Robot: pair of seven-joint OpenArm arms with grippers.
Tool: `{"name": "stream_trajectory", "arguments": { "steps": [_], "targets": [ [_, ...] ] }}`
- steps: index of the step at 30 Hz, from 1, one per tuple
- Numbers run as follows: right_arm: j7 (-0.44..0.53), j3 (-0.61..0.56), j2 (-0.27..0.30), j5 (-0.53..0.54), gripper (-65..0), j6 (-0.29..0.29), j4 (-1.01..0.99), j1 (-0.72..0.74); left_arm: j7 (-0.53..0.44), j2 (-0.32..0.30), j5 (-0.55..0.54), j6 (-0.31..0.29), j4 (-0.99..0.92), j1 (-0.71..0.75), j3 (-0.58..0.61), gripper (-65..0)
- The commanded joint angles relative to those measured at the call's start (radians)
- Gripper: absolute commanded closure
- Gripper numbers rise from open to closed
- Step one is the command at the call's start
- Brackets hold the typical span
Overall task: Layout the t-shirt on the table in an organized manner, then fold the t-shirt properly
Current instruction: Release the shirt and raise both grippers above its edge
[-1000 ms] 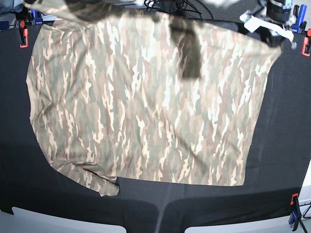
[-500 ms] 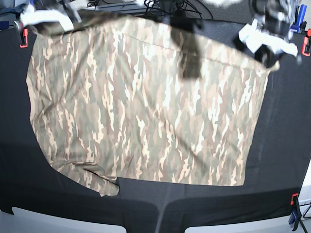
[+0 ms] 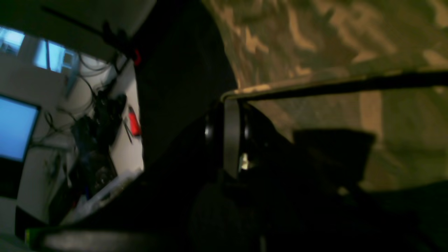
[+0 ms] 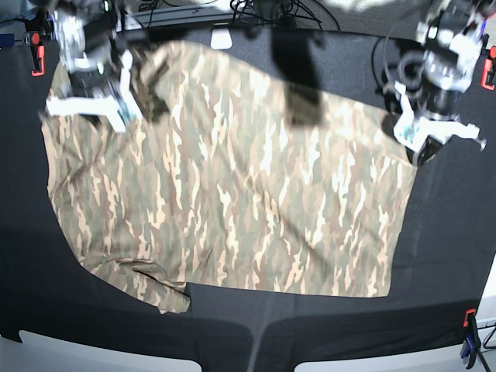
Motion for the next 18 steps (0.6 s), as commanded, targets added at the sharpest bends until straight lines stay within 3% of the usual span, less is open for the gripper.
{"name": "stream_trajectory", "arguments": {
  "steps": [1, 9, 18],
  "targets": [
    [0.019, 0.006, 0.008, -0.007, 0.0, 0.002, 0.012, 0.024, -0.032, 0.000, 0.010, 0.021, -0.014, -0.016, -0.006, 0.0],
    [0.028, 0.006, 0.001, 0.027, 0.0, 0.039, 0.007, 0.176, -0.154, 0.070, 0.010, 0.021, -0.198, -0.084, -0.006, 0.0],
    [0.032, 0.006, 0.001, 0.027, 0.0, 0.039, -0.139, 0.283, -0.178, 0.104, 0.010, 0.021, -0.278, -0.132, -0.006, 0.0]
  ]
}}
